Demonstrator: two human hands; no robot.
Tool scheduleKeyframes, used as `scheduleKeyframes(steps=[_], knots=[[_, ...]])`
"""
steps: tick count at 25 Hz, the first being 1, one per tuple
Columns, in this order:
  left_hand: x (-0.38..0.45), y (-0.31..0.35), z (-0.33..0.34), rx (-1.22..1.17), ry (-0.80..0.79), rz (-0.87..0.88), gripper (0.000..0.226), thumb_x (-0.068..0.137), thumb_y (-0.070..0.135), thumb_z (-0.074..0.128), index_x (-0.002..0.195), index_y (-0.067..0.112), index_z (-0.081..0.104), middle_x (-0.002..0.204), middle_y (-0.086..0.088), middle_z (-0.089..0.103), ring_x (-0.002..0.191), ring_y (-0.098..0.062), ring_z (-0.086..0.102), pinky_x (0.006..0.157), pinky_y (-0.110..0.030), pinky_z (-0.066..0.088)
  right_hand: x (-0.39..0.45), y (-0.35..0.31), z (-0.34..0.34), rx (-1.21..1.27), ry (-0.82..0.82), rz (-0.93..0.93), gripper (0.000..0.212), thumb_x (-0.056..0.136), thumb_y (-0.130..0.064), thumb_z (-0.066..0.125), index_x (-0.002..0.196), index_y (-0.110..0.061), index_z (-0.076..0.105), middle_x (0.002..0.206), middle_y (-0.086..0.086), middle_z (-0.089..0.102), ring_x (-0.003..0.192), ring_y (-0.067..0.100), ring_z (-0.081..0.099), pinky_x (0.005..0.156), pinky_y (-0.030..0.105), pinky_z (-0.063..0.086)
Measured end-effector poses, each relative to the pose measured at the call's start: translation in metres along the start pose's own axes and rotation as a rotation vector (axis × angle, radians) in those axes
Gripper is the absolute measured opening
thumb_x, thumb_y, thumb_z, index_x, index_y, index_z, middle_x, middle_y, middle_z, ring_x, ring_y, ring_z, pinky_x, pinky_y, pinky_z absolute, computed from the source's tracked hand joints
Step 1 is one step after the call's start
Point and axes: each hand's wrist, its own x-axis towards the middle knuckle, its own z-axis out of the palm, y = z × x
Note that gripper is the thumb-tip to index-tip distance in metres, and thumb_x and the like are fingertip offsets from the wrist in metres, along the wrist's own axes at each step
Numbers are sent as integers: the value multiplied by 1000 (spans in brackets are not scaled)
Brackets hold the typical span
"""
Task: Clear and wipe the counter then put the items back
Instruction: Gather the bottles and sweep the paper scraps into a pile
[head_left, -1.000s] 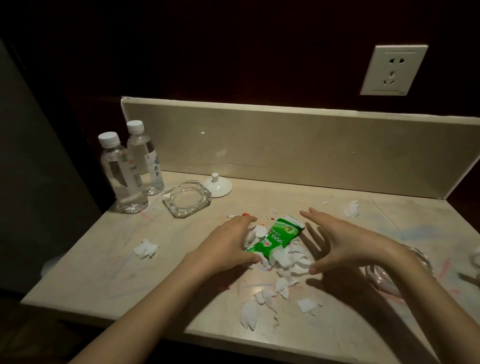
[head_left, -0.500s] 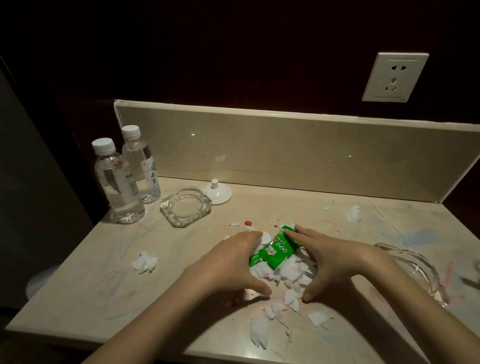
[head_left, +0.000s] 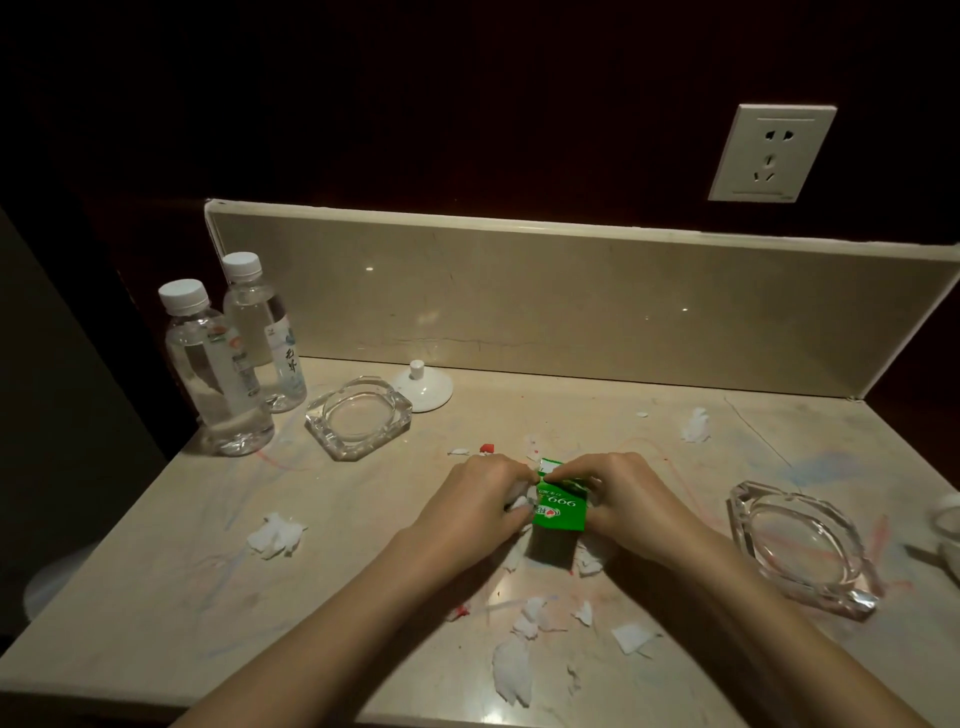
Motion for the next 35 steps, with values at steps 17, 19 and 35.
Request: scheduleKeyframes(steps=[17, 19, 35], knots=[[16, -18, 4, -115, 54, -18, 23, 82, 9, 68, 101, 20, 75, 85, -5, 74, 72, -21, 65, 74, -36, 52, 11, -7, 21, -29, 157, -23, 24, 83, -5, 64, 101, -17, 73, 94, 4, 70, 88, 22, 62, 77, 34, 49], [18, -19, -2, -104, 60, -30, 21, 82, 9, 67, 99, 19, 75, 80, -6, 73, 72, -21, 64, 72, -37, 51, 14, -9, 16, -42, 159, -10, 24, 82, -2, 63, 99, -16, 73, 93, 5, 70, 87, 24, 61, 75, 33, 48], [-29, -50, -61, -171, 277, -54, 26, 80, 10, 73, 106, 14, 74, 104, -9, 73, 98, -21, 68, 89, -35, 52, 37, -82, 16, -101, 257, -264, 23, 73, 5, 64, 88, -9, 74, 80, 12, 69, 74, 33, 62, 63, 44, 50]])
